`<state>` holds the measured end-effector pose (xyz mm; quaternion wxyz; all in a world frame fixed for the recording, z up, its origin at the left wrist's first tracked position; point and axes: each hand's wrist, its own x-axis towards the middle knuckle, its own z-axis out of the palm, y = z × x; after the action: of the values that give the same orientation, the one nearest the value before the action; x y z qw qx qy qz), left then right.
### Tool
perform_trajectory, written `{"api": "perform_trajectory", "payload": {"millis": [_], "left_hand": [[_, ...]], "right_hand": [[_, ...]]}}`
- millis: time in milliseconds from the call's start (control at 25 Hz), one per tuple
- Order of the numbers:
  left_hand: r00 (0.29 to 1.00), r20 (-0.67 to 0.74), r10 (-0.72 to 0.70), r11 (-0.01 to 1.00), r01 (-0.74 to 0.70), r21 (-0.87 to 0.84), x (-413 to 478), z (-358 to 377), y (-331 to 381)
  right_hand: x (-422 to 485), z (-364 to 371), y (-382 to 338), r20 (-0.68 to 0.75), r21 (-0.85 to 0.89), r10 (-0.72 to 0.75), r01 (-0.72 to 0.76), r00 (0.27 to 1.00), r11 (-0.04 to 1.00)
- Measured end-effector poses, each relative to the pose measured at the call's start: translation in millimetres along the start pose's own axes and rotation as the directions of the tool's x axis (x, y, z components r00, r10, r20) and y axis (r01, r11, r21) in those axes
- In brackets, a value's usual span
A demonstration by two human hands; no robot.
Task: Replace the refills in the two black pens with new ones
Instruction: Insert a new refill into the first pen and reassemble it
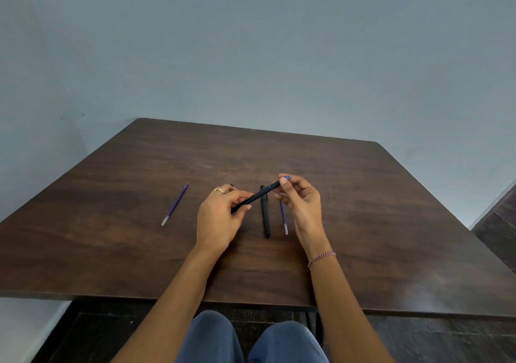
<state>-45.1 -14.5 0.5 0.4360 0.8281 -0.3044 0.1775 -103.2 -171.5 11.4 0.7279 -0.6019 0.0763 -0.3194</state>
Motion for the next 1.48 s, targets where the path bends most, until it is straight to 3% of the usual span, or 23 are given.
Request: {"api": "perform_trajectory", "payload": {"millis": [200,480,880,1480], "left_hand": [[1.0,0.004,0.001,1.0,-0.001,0.002,0.2,0.6,-0.5],[1.0,0.009,0.002,1.0,-0.002,0.012,-0.2,-0.3,-0.7],[1.0,0.003,0.021,1.0,-0.021,-0.002,-0.7,0.2,-0.6],[0.997,-0.005,0.073,0.997,-0.073,0.002,-1.7,-0.4,0.4]], "right_hand": [[-0.7,1.3,-1.5,-0.016,0.014,-0.011,0.011,1.0,1.0],[-2.2,-2.6,0.2,0.16,0.068,-0.079,0.068,0.984,0.995],[0.7,-0.9,1.0,0.038,-0.024,-0.08,0.081,0.996,0.996],[-0.2,-0.7,-0.1,0.001,-0.16,-0.061,0.06,0.998,0.985]]}}
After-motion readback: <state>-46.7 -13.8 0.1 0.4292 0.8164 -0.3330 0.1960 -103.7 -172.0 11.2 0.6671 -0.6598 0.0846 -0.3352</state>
